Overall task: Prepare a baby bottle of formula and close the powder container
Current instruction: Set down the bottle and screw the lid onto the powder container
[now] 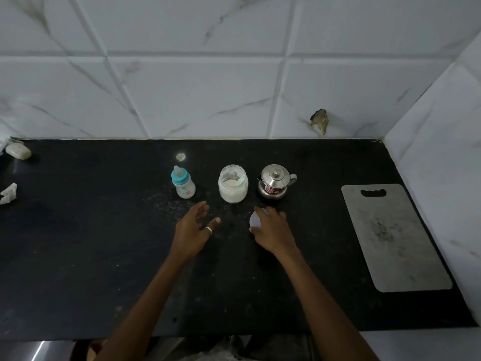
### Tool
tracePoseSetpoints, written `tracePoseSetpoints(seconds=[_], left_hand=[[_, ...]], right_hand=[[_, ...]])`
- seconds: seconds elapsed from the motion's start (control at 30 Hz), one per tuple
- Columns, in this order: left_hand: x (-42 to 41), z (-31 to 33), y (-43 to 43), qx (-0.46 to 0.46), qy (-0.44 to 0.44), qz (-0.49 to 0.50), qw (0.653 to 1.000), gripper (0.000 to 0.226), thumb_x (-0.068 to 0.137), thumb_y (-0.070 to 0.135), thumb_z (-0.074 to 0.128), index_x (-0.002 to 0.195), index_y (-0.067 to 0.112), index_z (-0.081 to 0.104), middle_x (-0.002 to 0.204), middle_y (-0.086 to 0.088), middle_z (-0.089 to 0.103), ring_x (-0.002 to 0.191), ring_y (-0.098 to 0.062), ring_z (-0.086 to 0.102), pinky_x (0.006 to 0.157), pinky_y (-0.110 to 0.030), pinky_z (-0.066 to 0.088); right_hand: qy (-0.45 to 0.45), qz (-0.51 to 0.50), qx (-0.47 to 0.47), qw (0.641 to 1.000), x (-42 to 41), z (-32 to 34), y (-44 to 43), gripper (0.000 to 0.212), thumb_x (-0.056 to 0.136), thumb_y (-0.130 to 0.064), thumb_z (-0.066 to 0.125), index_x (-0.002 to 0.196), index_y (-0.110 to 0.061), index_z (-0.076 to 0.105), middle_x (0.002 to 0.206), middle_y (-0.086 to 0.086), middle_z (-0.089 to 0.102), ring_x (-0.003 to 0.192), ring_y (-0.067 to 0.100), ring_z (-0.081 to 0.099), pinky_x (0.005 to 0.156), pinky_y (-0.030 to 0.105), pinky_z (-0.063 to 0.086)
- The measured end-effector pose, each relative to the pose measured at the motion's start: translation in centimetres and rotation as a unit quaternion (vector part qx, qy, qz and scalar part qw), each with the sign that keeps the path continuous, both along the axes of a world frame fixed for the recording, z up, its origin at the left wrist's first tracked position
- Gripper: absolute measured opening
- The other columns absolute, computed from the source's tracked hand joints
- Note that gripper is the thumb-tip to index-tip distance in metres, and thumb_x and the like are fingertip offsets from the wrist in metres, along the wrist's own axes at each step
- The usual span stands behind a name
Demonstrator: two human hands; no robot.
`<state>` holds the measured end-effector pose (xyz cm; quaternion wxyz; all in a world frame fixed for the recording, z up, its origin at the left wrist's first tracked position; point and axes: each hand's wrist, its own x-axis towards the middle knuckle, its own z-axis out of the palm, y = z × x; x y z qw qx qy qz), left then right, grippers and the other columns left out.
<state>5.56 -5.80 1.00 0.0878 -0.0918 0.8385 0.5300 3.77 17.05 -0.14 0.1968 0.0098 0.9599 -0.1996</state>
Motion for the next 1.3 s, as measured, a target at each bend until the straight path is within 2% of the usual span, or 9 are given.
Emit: tracePoseSetpoints(seconds=[0.37,0.43,0.53,0.57,0.67,0.87,1.0,1.13,1.3], left_hand=[[-3.6,-0.9,1.2,-0.015,0.042,-0.028,0.999,0.081,0.086,0.031,0.083,0.154,0.020,0.042,0.156,0.001,0.050,0.139,-0.012,0.048,0.106,-0.029,0.047],[-4.7,-1.1,1.9,-0.017,0.064,-0.031,0.997,0.081,0.081,0.032,0.087,0.149,0.034,0.043,0.150,0.016,0.049,0.135,-0.001,0.047,0.108,-0.028,0.045],[-6.2,-0.6,2.8,-0.009,0.101,-0.052,0.994,0.083,0.071,0.034,0.092,0.126,0.067,0.039,0.128,0.051,0.044,0.118,0.026,0.045,0.092,-0.001,0.040],[-6.7,-0.6,3.1,0.005,0.106,-0.057,0.993,0.079,0.067,0.036,0.092,0.125,0.063,0.044,0.126,0.050,0.047,0.117,0.025,0.047,0.090,-0.001,0.041],[-8.7,-1.3,3.8,0.047,0.105,-0.062,0.991,0.089,0.061,0.036,0.096,0.136,0.051,0.049,0.134,0.024,0.060,0.124,0.001,0.060,0.100,-0.023,0.052],[-10.0,-3.0,4.9,0.069,0.098,-0.031,0.992,0.095,0.061,0.040,0.097,0.141,0.052,0.047,0.136,0.027,0.061,0.126,0.006,0.058,0.102,-0.023,0.050],[-9.9,-3.2,4.9,0.071,0.097,-0.007,0.993,0.086,0.061,0.043,0.094,0.121,0.078,0.042,0.123,0.053,0.053,0.114,0.029,0.050,0.086,0.004,0.042],[-9.9,-4.2,4.8,0.073,0.068,0.019,0.995,0.092,0.061,0.039,0.099,0.131,0.055,0.042,0.120,0.041,0.054,0.110,0.033,0.047,0.082,0.005,0.040],[-10.3,-5.3,5.0,0.077,0.034,0.025,0.996,0.100,0.062,0.037,0.098,0.145,0.036,0.043,0.134,0.022,0.052,0.121,0.005,0.052,0.099,-0.015,0.041]], right_hand=[[0.133,0.039,-0.114,0.984,-5.9,8.9,-1.6,0.071,0.092,-0.030,0.073,0.154,-0.026,0.040,0.160,0.005,0.034,0.143,0.031,0.035,0.113,0.044,0.035],[0.129,0.072,-0.107,0.983,-7.4,9.9,-2.1,0.073,0.091,-0.028,0.074,0.155,-0.029,0.039,0.161,0.002,0.033,0.143,0.030,0.033,0.112,0.042,0.035],[0.112,0.123,-0.094,0.981,-9.3,10.9,-2.6,0.076,0.089,-0.021,0.076,0.155,-0.029,0.038,0.161,0.000,0.032,0.144,0.029,0.031,0.112,0.041,0.036],[0.103,0.143,-0.088,0.980,-9.8,11.1,-2.6,0.077,0.089,-0.018,0.077,0.155,-0.029,0.038,0.161,0.000,0.031,0.144,0.029,0.031,0.113,0.041,0.036],[0.067,0.200,-0.063,0.976,-11.4,11.4,-2.6,0.078,0.088,-0.013,0.076,0.155,-0.026,0.039,0.161,-0.002,0.031,0.142,0.027,0.035,0.113,0.041,0.039],[0.039,0.258,-0.029,0.965,-13.7,11.1,-2.3,0.076,0.087,-0.009,0.075,0.153,-0.027,0.042,0.157,-0.005,0.037,0.138,0.020,0.042,0.104,0.027,0.035],[0.030,0.309,0.002,0.950,-14.5,10.3,-2.8,0.078,0.086,-0.002,0.072,0.154,-0.026,0.042,0.160,-0.002,0.035,0.139,0.023,0.040,0.103,0.026,0.032],[0.019,0.346,0.019,0.938,-15.0,10.0,-3.3,0.079,0.085,0.001,0.071,0.154,-0.026,0.042,0.162,-0.001,0.034,0.142,0.023,0.036,0.110,0.033,0.035],[0.004,0.369,0.029,0.929,-15.5,9.4,-4.0,0.077,0.084,-0.002,0.072,0.152,-0.026,0.044,0.160,0.000,0.037,0.141,0.025,0.038,0.112,0.038,0.038]])
